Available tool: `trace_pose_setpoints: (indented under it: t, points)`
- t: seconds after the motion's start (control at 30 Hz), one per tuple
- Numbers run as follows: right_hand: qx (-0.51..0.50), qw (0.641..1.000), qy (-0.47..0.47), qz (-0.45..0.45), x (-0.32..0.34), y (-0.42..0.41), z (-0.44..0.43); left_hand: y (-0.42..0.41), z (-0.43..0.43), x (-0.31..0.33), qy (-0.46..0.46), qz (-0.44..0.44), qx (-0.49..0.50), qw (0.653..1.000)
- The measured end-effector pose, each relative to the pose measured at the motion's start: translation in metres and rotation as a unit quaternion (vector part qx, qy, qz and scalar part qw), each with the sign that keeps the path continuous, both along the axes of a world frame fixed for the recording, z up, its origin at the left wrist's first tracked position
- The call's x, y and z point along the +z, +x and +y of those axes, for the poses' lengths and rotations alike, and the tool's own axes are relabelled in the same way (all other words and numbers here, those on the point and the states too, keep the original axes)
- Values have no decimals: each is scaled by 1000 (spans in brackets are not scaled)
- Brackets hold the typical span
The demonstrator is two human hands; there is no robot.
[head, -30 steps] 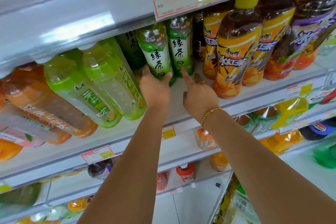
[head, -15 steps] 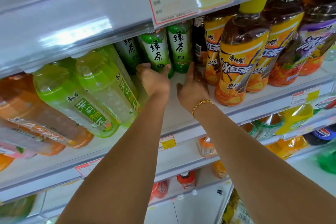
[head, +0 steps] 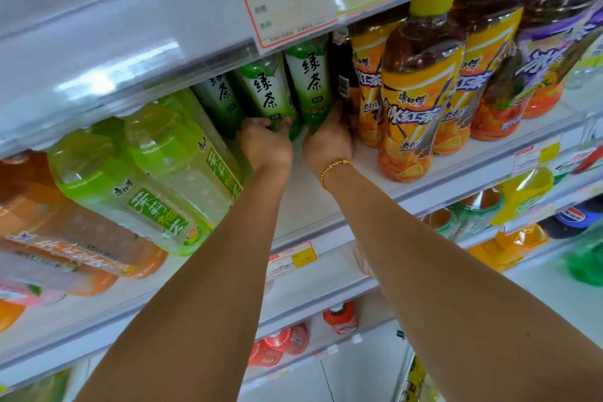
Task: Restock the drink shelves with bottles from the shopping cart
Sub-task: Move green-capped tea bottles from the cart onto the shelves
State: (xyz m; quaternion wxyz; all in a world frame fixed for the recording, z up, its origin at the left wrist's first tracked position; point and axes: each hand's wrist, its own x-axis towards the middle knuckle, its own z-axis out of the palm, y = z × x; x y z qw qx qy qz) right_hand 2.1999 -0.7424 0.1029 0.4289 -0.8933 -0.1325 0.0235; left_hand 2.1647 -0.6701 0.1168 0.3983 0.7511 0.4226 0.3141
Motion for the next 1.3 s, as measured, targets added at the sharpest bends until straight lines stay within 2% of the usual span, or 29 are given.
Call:
trace_pose_setpoints:
  t: [0.13,0.27,0.33,0.43,0.53,0.63,0.73,0.77,0.87,0.9,0.93,1.0,1.1,1.13,1.2,1.27,1.3]
  points:
    - [74,997,26,19,21,-35,-23,-25,-19,7,17,15,-47,999]
    - [90,989,43,-110,37,-79,-88,-80,-66,17,31,-50,-80,995]
    - [78,986,70,-127,38,-104,-136,-109,-102,18,30,-94,-125,987]
    - [27,996,42,-76,21,-126,-208,-143,-164,10,12,-90,-218,972]
    - [-65,997,-40,21,-29,-132,-280,-158,-216,-27,-8,9,-337,941]
    - [-140,967,-150,149,-95,-141,-346,-161,-255,-100,-54,179,-462,867]
    - [-194,943,-164,216,-152,-154,-392,-162,-282,-167,-25,290,-541,789]
    - [-216,935,-152,236,-165,-155,-403,-156,-289,-179,8,296,-555,778]
    - [-280,896,-86,335,-193,-154,-423,-119,-304,-190,134,249,-568,773]
    - [-282,887,-78,357,-201,-154,-426,-103,-308,-191,179,238,-579,759]
    - [-277,883,-79,370,-207,-154,-427,-85,-311,-193,217,243,-597,733]
    - [-283,879,-64,378,-219,-155,-425,-55,-316,-198,244,312,-636,662]
    - [-307,869,14,389,-230,-158,-423,-37,-325,-201,274,431,-659,553]
    - [-321,856,56,402,-234,-159,-424,-37,-327,-199,297,443,-654,537]
    - [-339,825,134,432,-239,-163,-422,-42,-328,-196,316,445,-636,547]
    - [-368,794,198,442,-245,-164,-418,-52,-321,-196,284,428,-620,593]
    - [-383,777,217,450,-244,-163,-415,-59,-315,-194,253,418,-604,630]
